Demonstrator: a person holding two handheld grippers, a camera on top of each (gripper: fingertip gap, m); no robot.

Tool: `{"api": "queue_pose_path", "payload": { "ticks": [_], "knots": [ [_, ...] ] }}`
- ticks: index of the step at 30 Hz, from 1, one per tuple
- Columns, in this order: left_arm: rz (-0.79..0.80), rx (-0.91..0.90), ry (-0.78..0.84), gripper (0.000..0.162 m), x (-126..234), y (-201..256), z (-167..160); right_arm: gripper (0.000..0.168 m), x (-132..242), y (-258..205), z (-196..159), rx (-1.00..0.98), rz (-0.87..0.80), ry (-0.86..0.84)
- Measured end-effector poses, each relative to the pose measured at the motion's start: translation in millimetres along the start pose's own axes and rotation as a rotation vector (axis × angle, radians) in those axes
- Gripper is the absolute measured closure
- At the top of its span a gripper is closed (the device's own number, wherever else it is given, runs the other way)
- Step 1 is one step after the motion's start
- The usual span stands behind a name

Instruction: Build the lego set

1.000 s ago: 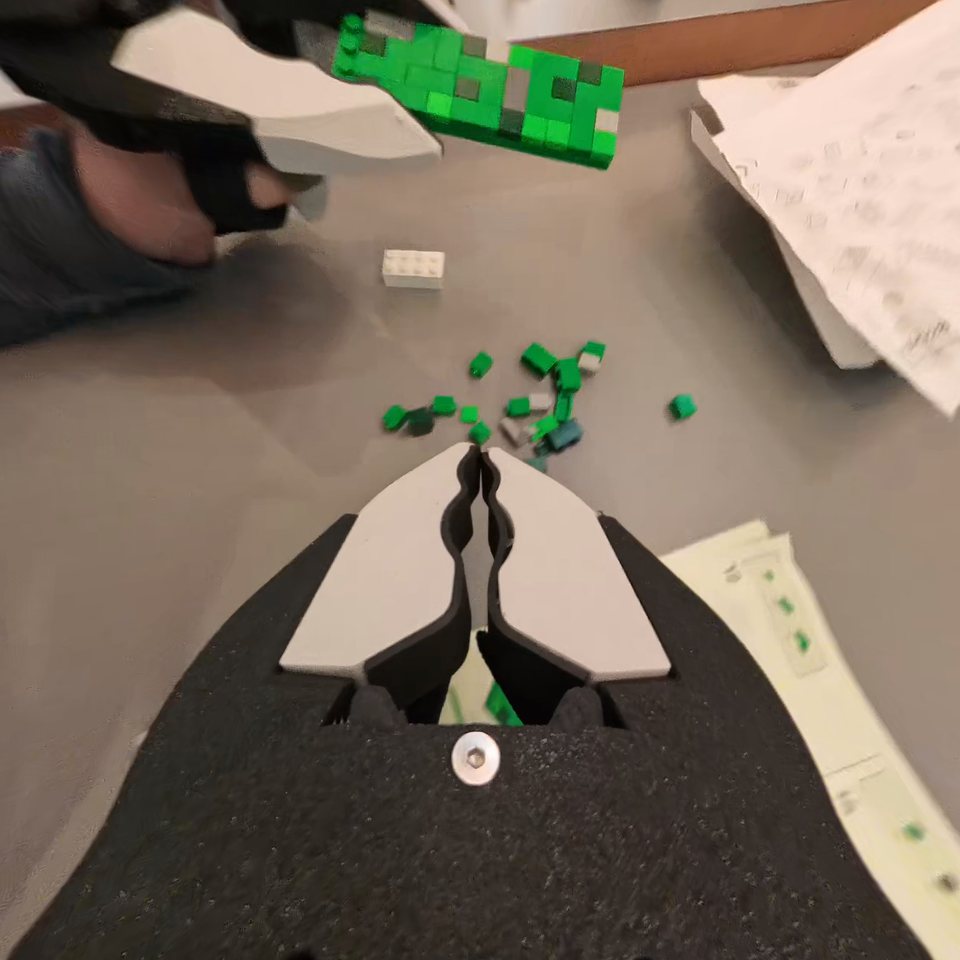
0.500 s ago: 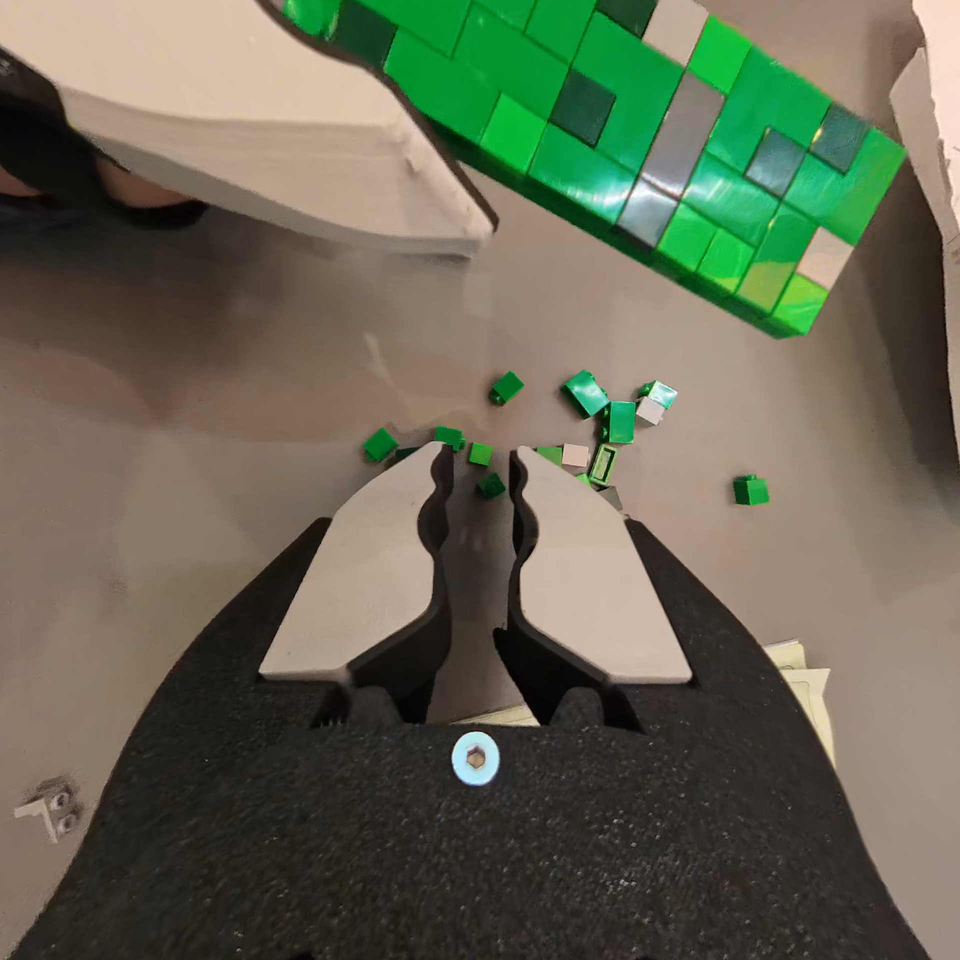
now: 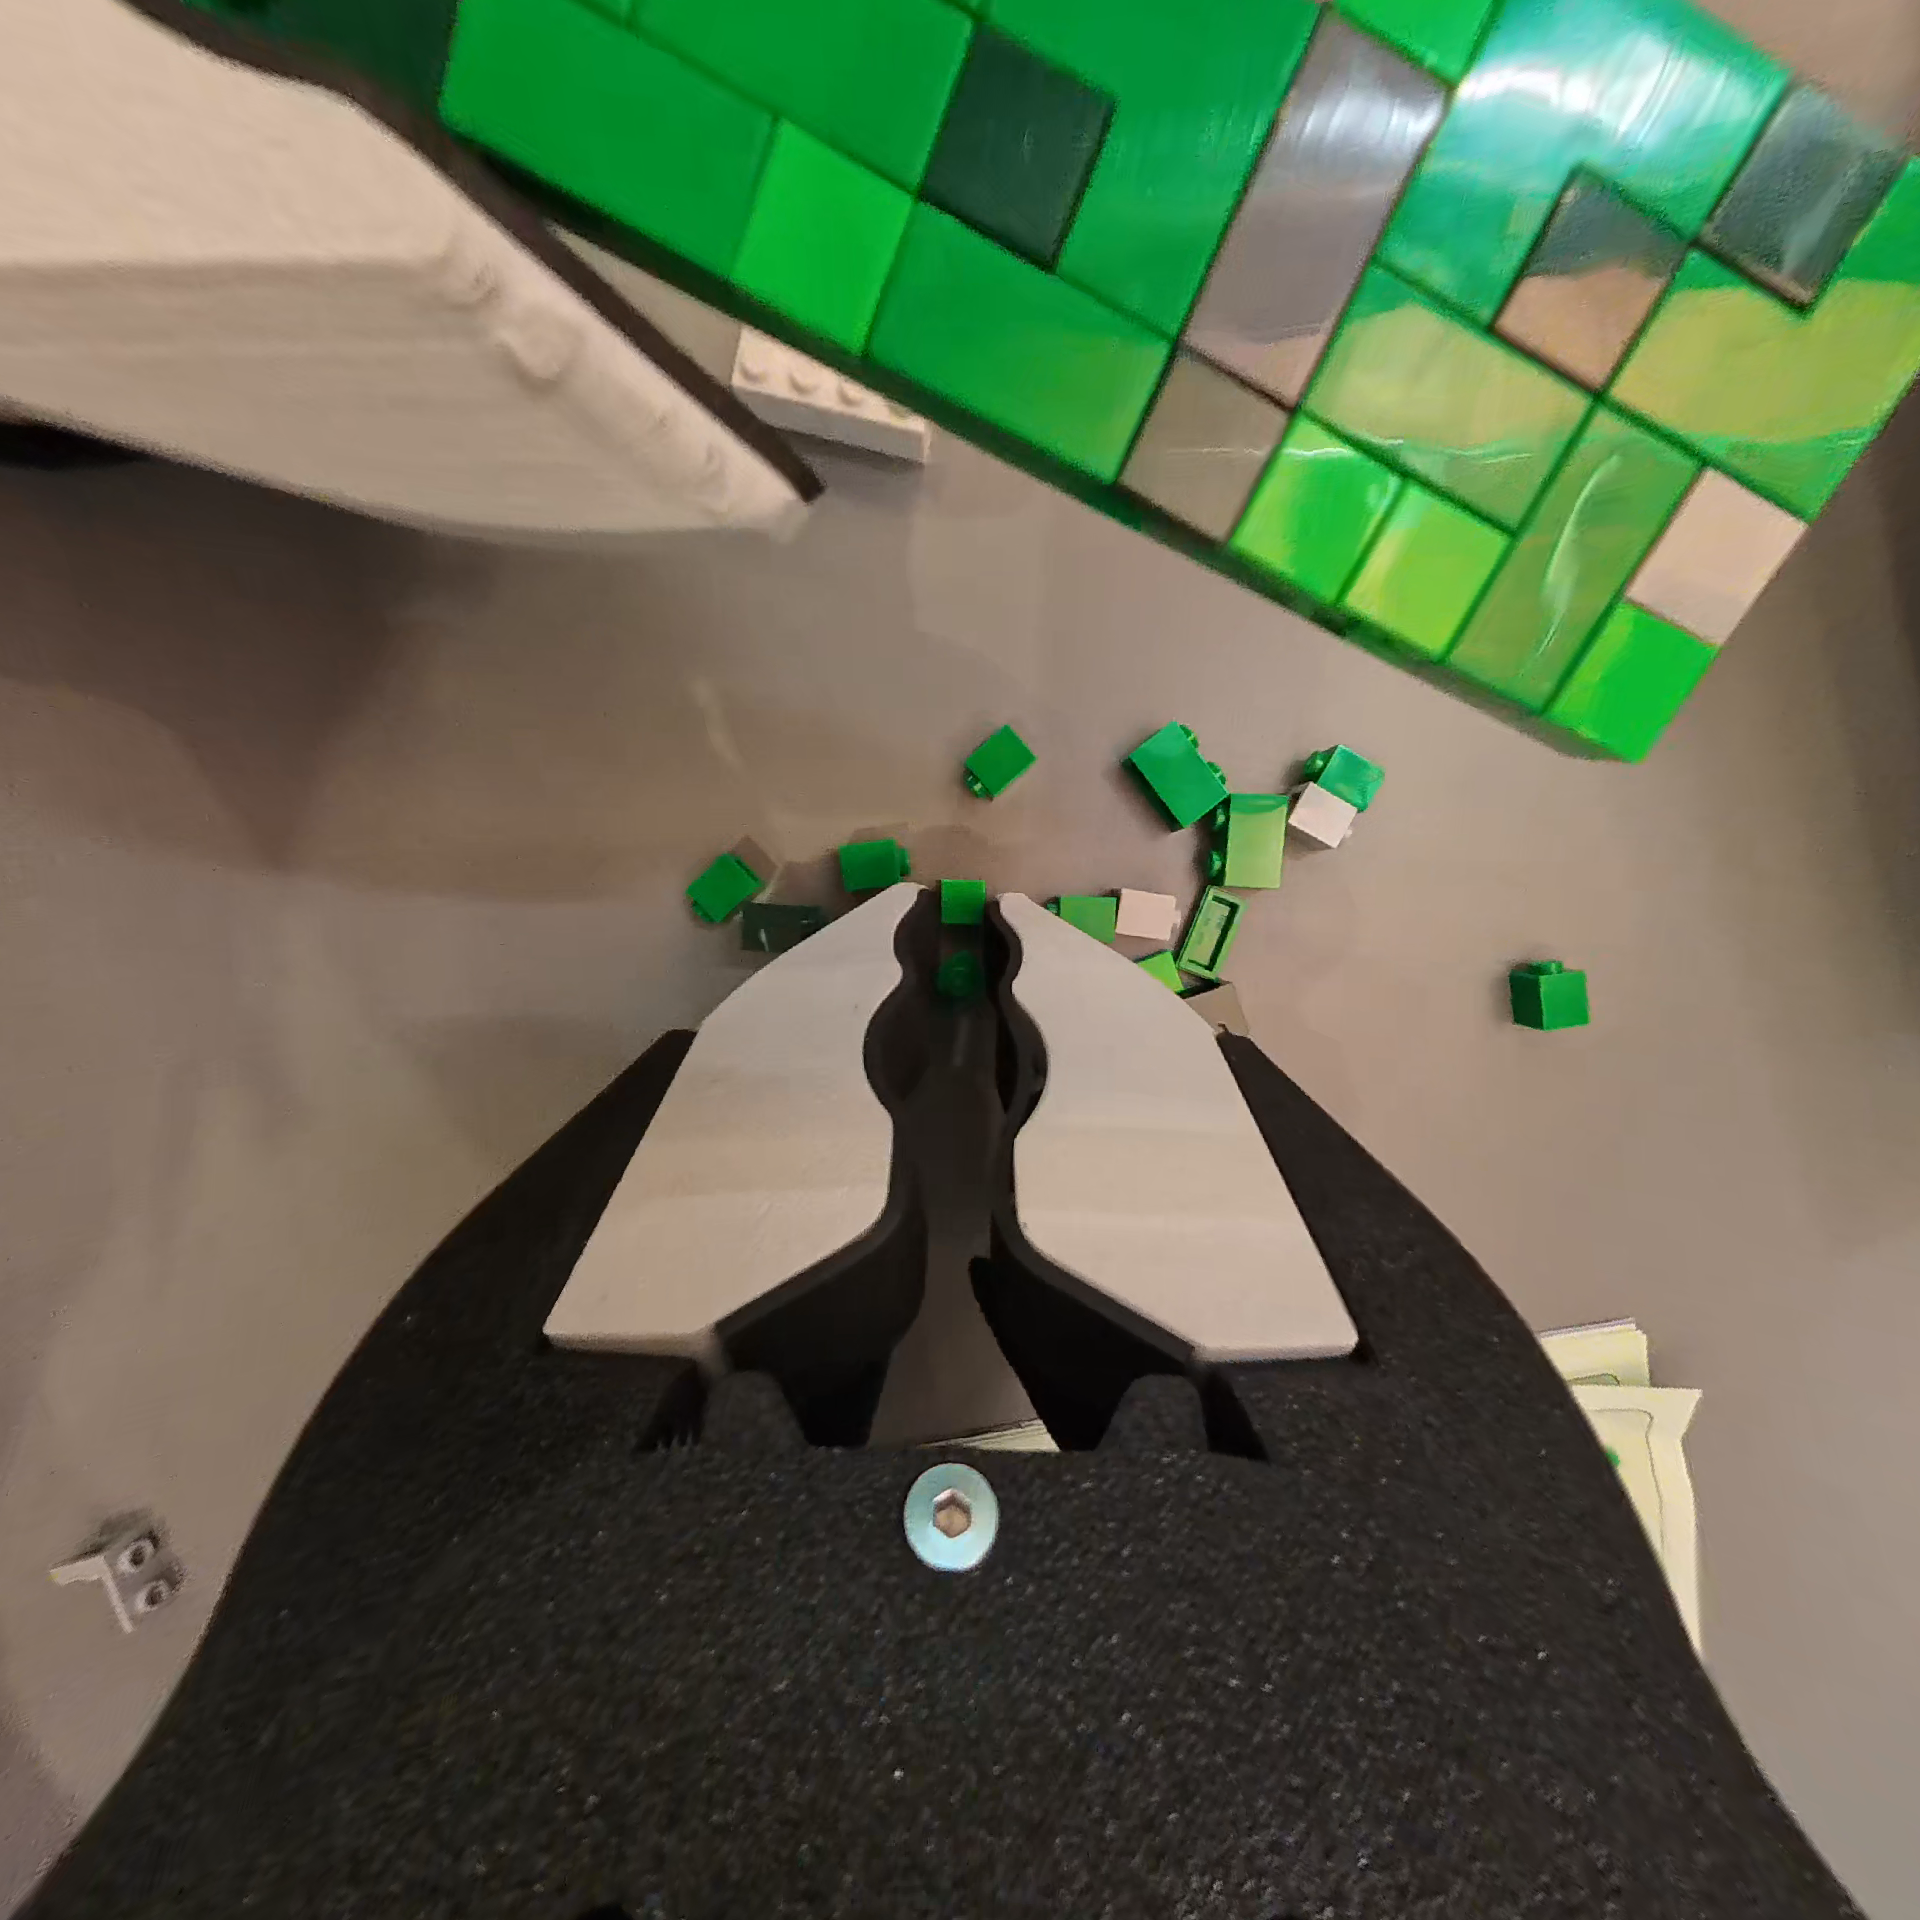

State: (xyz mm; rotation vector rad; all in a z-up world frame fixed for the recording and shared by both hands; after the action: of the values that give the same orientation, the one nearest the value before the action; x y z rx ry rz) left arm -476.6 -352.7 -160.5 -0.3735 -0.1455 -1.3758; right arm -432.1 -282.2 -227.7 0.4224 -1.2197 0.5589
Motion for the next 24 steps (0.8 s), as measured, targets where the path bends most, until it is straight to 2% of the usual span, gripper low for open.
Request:
{"api": "queue_pose_path", "payload": {
  "ticks": [4,8,11,14,19,24],
  "knots": [
    [0.004,0.000,0.005,0.124,1,-1,1,0.161,2,-3,-2,0.099,-0.087,0.048],
    [0.011,0.003,0.016,0.124,4,-2,3,0.161,22,-14,-10,0.168,-0.208,0.170],
    [-0.004,0.011,0.023,0.124,4,0,3,0.161,51,-21,-34,0.136,-0.301,0.242],
    [-0.068,0.012,0.030,0.124,1,14,6,0.161,87,-20,-76,0.032,-0.405,0.299],
    [-0.293,-0.007,0.084,0.124,-9,85,27,0.161,148,-25,-138,-0.100,-0.552,0.388],
    [-0.581,-0.032,0.080,0.124,-24,168,36,0.161,187,-42,-155,-0.042,-0.595,0.408]
  ]
}}
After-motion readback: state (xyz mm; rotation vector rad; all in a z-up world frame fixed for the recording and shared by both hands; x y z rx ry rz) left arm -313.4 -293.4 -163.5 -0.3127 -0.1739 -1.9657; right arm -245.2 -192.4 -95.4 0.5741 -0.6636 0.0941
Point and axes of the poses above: each gripper's, where its closed fingertips meet, x back along the fingers, z out of its top, y = z × x across the jaws, the point moved 4 cm from there along x, back along the fingers, and after that the axes turned 12 degrees about -y, right-handed, at the moved point
